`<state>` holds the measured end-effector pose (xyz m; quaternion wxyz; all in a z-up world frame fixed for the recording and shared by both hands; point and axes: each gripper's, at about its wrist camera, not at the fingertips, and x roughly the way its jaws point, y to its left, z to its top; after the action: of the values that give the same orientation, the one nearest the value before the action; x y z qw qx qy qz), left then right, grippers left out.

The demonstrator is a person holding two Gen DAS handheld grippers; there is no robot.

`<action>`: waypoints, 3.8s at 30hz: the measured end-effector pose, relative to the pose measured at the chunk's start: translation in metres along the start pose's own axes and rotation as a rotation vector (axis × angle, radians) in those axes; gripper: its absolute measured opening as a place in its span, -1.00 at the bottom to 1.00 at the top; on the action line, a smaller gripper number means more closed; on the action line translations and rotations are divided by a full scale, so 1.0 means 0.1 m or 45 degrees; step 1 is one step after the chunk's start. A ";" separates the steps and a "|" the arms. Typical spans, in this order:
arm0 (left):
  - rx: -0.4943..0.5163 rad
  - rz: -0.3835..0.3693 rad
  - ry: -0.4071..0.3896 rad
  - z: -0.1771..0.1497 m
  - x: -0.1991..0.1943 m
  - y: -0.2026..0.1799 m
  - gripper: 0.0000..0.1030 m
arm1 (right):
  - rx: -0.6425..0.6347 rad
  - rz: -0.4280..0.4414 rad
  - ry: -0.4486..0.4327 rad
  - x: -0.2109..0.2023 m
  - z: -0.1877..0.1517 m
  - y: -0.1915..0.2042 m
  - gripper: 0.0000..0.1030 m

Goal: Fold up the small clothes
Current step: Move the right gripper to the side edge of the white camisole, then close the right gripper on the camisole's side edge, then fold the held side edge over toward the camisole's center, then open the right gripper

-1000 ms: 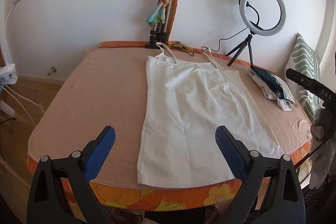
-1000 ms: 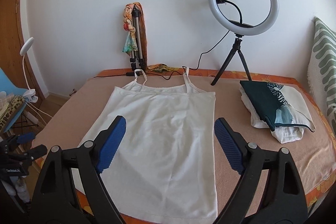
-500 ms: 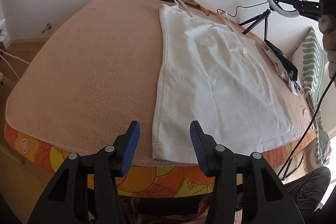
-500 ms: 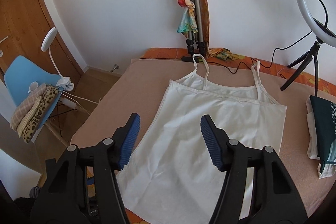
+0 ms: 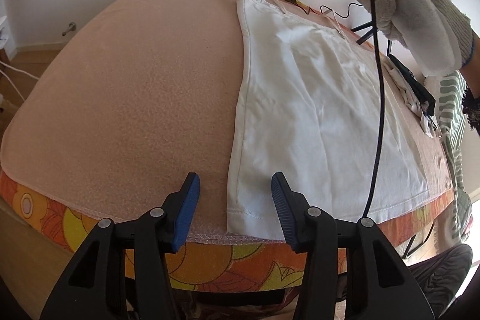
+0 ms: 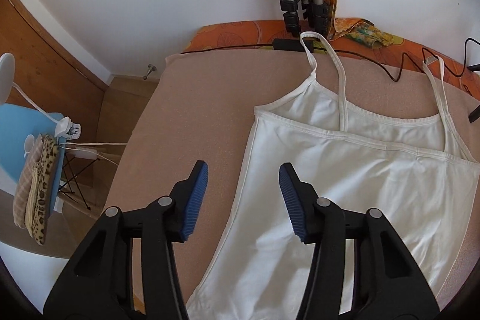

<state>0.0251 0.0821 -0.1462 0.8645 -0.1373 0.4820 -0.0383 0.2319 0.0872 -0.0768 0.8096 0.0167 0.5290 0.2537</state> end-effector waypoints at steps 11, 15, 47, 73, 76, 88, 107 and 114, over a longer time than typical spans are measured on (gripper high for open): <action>-0.033 -0.095 0.010 -0.01 0.00 0.06 -0.78 | -0.072 -0.102 0.115 0.75 0.22 0.16 -0.13; -0.040 -0.104 -0.014 -0.02 -0.04 0.07 -0.86 | -0.110 -0.162 0.125 0.86 0.27 0.21 -0.17; 0.056 -0.366 -0.112 0.06 -0.30 -0.22 -0.95 | -0.026 -0.103 0.075 0.64 0.40 -0.20 -0.93; 0.270 -0.465 0.110 -0.02 0.13 -1.05 -0.96 | 0.064 -0.312 0.054 0.29 0.06 -1.26 -0.93; 0.264 -0.460 0.135 -0.04 0.17 -1.05 -0.96 | 0.078 -0.320 0.053 0.32 0.02 -1.32 -0.93; 0.327 -0.512 0.124 -0.13 -0.06 -1.12 -0.74 | 0.081 -0.200 -0.091 -0.37 0.01 -1.43 -0.09; 0.586 -0.478 -0.027 -0.40 -0.05 -2.21 -0.74 | 0.089 -0.183 -0.279 -2.21 -0.77 -2.59 0.00; 0.716 -0.502 0.017 -0.58 0.17 -2.82 -0.22 | 0.082 -0.230 -0.249 -2.26 -0.90 -3.02 0.06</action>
<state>0.0038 -0.2033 -0.1123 0.8413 0.0163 0.4224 -0.3370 0.2025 -0.2946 -0.0136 0.8760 0.0196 0.4546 0.1599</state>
